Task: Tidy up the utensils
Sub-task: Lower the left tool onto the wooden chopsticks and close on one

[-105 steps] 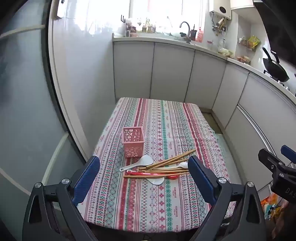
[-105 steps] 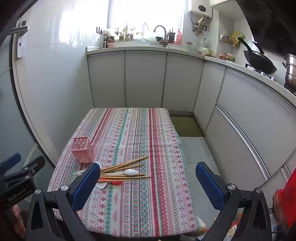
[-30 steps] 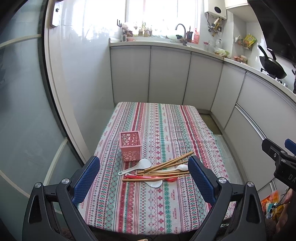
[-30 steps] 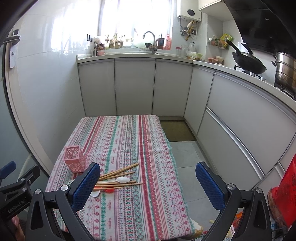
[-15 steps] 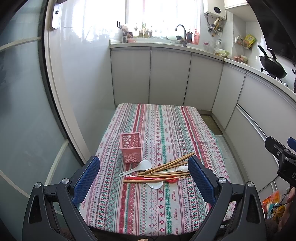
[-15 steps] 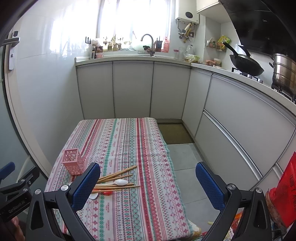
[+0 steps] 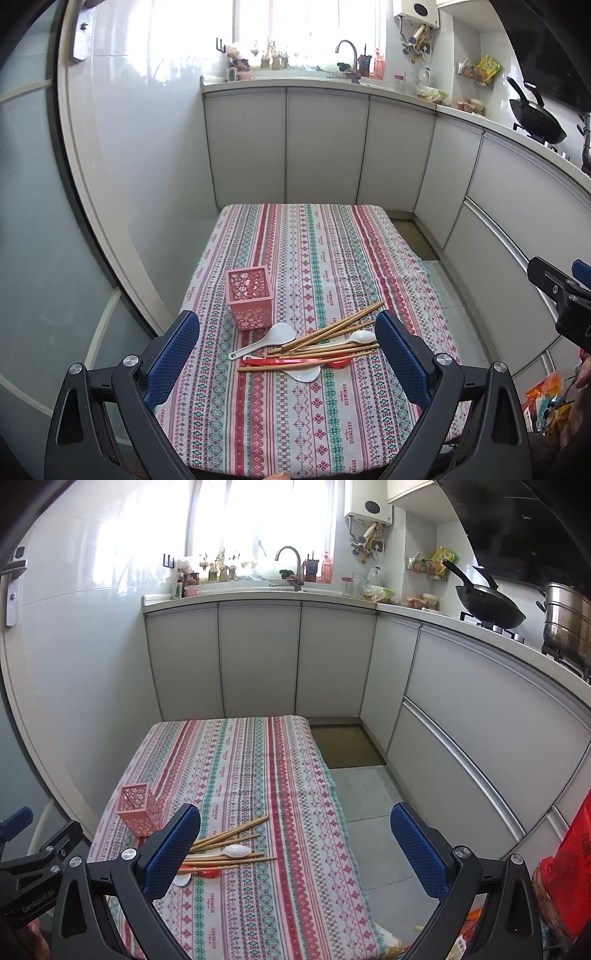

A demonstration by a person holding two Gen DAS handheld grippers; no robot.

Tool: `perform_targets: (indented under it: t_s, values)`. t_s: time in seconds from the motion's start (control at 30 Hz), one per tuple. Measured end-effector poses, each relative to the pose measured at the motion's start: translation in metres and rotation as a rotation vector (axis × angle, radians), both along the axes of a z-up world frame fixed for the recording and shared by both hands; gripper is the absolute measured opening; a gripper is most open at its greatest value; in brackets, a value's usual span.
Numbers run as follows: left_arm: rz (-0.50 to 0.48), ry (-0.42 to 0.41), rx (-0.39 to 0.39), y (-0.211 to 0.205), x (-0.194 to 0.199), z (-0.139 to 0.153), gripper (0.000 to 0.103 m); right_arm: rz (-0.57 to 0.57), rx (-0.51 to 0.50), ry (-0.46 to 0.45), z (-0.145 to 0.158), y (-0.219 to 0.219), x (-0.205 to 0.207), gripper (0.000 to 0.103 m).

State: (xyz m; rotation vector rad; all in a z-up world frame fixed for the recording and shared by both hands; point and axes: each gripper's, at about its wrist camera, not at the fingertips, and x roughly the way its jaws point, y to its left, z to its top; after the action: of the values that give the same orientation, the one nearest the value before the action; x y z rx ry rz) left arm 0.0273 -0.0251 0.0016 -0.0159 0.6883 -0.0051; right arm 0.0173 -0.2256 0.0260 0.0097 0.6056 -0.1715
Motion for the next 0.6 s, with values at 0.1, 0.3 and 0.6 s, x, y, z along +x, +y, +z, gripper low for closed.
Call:
perform_targets:
  t_s: [0.1, 0.3, 0.6]
  values:
    - [-0.033, 0.008, 0.023, -0.004, 0.024, -0.009, 0.097, -0.003, 0.026, 0.053, -0.014, -0.008, 0.032, 0.103]
    - [-0.166, 0.129, 0.103, -0.022, 0.092, -0.050, 0.097, -0.016, 0.112, 0.228, -0.060, -0.029, 0.101, 0.103]
    - [-0.317, 0.408, 0.008, -0.059, 0.190, -0.140, 0.077, -0.015, 0.273, 0.487, -0.142, -0.067, 0.171, 0.103]
